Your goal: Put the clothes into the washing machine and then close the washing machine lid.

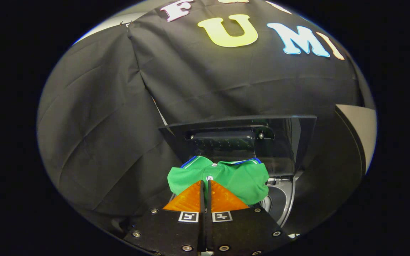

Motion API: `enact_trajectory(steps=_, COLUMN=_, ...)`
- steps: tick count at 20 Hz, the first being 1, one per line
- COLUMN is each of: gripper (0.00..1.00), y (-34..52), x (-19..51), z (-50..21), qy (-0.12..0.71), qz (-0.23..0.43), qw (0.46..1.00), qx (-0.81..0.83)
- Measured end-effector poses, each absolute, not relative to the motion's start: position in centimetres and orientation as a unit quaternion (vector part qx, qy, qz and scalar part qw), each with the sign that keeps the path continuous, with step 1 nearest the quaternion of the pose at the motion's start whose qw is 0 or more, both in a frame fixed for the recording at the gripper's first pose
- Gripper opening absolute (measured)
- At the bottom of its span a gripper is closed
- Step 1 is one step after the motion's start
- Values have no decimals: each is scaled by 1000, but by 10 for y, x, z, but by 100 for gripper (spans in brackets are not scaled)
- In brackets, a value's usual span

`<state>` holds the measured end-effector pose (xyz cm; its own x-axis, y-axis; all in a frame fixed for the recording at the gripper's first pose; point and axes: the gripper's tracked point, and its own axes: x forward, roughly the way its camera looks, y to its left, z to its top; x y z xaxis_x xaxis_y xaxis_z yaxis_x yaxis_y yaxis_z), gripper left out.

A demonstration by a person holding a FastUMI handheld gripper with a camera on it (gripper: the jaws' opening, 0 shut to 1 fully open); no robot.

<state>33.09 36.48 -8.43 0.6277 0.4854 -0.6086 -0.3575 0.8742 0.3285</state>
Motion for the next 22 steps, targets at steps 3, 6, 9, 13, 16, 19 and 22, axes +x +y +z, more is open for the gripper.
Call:
enact_trajectory(steps=3, gripper=0, y=364, x=331, z=-101, qy=363, qz=222, qw=901, qx=82)
enact_trajectory(steps=6, gripper=0, y=363, x=333, z=-116, qy=353, qz=211, qw=909, qx=68)
enact_trajectory(steps=9, gripper=0, y=360, x=332, z=-133, qy=354, qz=200, qw=912, qx=57)
enact_trajectory(steps=13, gripper=0, y=359, x=328, z=-164, qy=375, qz=186, qw=907, qx=52)
enact_trajectory(steps=16, gripper=0, y=357, x=323, z=-186, qy=393, qz=178, qw=901, qx=49)
enact_trajectory(steps=19, gripper=0, y=356, x=315, z=-207, qy=413, qz=172, qw=893, qx=49)
enact_trajectory(steps=22, gripper=1, y=353, x=308, z=-231, qy=433, qz=168, qw=885, qx=44)
